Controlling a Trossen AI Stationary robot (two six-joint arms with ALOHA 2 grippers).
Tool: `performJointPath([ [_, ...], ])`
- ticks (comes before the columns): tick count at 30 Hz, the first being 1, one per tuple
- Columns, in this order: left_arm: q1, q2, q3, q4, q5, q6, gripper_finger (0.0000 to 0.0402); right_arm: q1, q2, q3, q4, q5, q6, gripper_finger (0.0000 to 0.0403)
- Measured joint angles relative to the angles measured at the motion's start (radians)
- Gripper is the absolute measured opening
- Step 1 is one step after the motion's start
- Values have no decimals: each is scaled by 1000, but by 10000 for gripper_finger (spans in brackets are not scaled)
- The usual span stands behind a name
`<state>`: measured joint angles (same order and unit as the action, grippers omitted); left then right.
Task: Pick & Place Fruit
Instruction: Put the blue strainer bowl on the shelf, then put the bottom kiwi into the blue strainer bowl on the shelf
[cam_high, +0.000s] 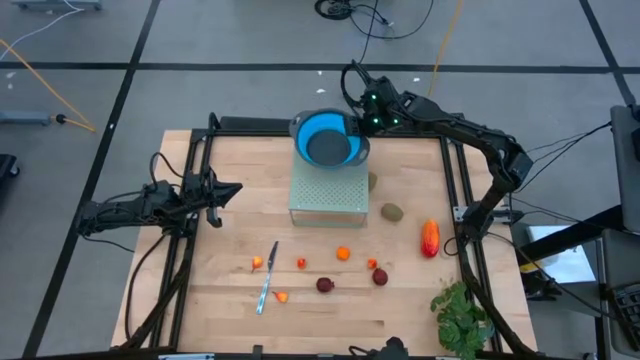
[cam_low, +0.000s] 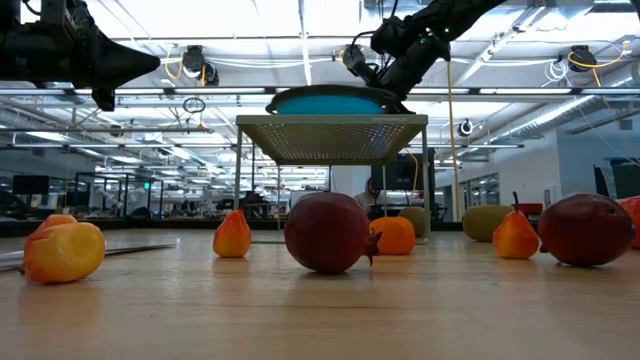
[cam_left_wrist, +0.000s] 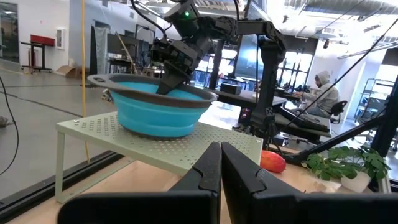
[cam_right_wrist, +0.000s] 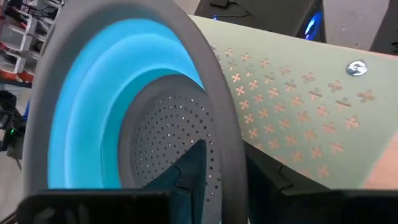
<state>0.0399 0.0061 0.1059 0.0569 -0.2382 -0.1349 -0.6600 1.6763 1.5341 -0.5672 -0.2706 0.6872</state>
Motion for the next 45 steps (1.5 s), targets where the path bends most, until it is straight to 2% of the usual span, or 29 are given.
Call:
performJointPath([
  [21, 0, 0, 0, 0, 0, 0, 10, -13, -43, 0, -12, 68, -49, 75],
  [28, 0, 0, 0, 0, 0, 0, 10, -22, -93, -1, 3, 92, -64, 75],
  [34, 0, 0, 0, 0, 0, 0, 10, -22, -174, -1, -2, 188, -116, 72],
  [40, 0, 0, 0, 0, 0, 0, 10, 7, -266, -1, -32, 192, -281, 51],
  [45, 0, 0, 0, 0, 0, 3, 10, 65, -341, -1, -132, 192, -348, 15],
])
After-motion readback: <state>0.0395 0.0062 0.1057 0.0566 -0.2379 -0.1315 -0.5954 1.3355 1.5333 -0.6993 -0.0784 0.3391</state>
